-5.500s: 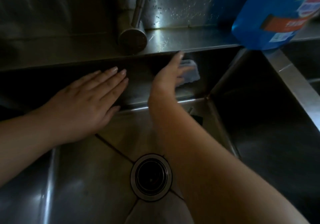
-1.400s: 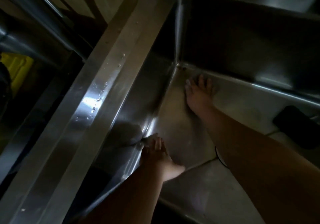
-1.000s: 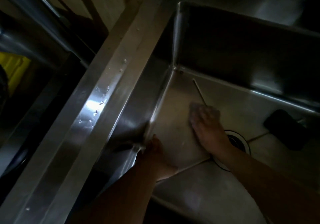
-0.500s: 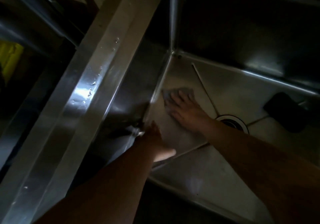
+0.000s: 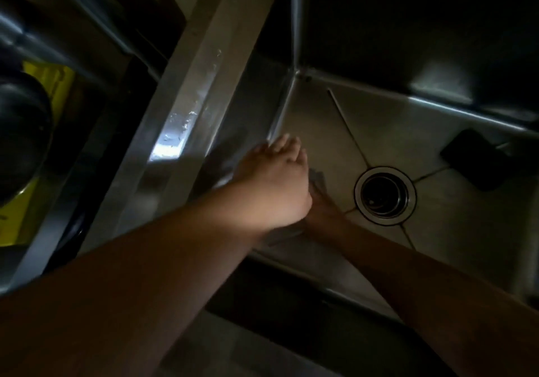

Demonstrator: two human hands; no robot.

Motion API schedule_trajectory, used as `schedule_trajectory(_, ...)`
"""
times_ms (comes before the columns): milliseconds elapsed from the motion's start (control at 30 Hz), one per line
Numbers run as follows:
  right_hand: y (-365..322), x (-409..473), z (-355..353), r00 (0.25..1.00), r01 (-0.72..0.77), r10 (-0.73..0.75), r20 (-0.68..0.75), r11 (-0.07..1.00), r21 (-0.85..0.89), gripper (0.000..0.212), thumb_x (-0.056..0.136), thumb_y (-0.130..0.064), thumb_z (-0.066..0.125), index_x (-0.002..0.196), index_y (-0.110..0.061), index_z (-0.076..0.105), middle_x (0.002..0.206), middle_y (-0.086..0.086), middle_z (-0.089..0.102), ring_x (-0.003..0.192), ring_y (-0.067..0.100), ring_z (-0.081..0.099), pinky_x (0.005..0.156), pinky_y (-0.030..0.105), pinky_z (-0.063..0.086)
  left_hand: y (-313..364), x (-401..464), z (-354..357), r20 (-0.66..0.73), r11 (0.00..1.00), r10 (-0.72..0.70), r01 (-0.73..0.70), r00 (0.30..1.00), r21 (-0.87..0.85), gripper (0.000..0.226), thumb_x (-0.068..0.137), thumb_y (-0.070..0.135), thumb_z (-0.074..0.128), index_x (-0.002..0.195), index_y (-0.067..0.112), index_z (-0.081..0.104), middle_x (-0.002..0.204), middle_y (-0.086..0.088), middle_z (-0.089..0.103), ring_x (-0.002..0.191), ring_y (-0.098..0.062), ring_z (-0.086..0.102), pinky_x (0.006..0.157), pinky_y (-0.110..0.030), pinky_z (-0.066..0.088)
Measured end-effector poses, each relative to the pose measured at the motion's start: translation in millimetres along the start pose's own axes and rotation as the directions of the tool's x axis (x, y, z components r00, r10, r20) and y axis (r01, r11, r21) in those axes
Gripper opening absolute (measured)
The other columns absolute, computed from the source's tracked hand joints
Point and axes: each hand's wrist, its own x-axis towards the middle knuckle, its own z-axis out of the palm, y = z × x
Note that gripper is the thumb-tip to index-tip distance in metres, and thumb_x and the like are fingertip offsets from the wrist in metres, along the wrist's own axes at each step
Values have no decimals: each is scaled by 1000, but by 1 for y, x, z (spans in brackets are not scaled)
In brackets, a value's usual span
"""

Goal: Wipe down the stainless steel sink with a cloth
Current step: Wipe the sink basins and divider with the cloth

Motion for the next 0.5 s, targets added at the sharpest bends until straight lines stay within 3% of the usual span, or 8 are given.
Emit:
schedule_trajectory(67,-8,-25,6,997,50,-45,65,995,-84,53,55,-23,89,103,-9,72,109,16,70,98,40,66,75,52,54,-16,-16,-18,-114,990,118,-109,986,86,63,91,33,37,144,8,16,156,-6,8,143,-17,1,114,-33,2)
schedule_trajectory(133,0,-34,1,997,44,-37,75,994,-98,54,62,-35,85,111,-18,69,118,11,66,107,34,63,80,46,54,-39,-33,-31,-218,965,236,-202,947,167,63,90,39,33,144,12,18,155,-4,11,143,-15,1,111,-29,-5)
schedule_trajectory(200,12,-32,0,994,-51,62,90,992,-114,51,95,-41,40,141,-20,39,150,11,34,139,33,29,110,46,30,-59,-46,-41,-228,949,294,-255,928,186,62,89,44,31,143,13,26,154,-3,19,142,-14,5,110,-27,-8)
schedule_trajectory(233,19,-29,1,991,-71,88,103,985,-158,56,97,-39,12,148,-18,22,157,10,16,144,33,10,117,44,11,-67,-49,-43,-174,946,299,-267,938,185,62,89,46,31,142,15,28,153,-2,21,141,-12,5,109,-25,-9)
schedule_trajectory(267,24,-25,-1,986,-122,140,86,976,-182,58,97,-34,-1,149,-14,14,158,10,9,145,33,1,117,43,-1,-76,-51,-42,-139,939,315,-287,939,191,62,88,48,31,142,18,28,152,1,22,140,-8,1,109,-24,-11)
schedule_trajectory(333,24,-10,-7,970,-224,236,57,960,-171,49,102,-25,7,149,-12,12,158,11,8,144,36,-2,117,46,-6,-89,-52,-36,-65,915,348,-323,935,243,60,87,51,33,140,22,32,150,5,26,136,-5,-2,111,-25,-10)
schedule_trajectory(433,13,12,-5,910,-401,405,93,914,-55,50,102,-36,14,150,-24,10,159,6,-2,144,33,-10,117,49,-4,-93,-52,-31,-33,861,411,-375,911,344,54,82,47,37,116,14,63,129,-3,57,131,-22,38,112,-36,14)
schedule_trajectory(500,0,21,2,911,-406,400,102,913,42,50,100,-42,19,149,-31,12,159,3,-4,144,29,-10,116,46,-5,-94,-50,-28,-53,848,428,-381,902,369,57,78,44,33,110,10,66,123,-7,62,125,-28,47,107,-38,16)
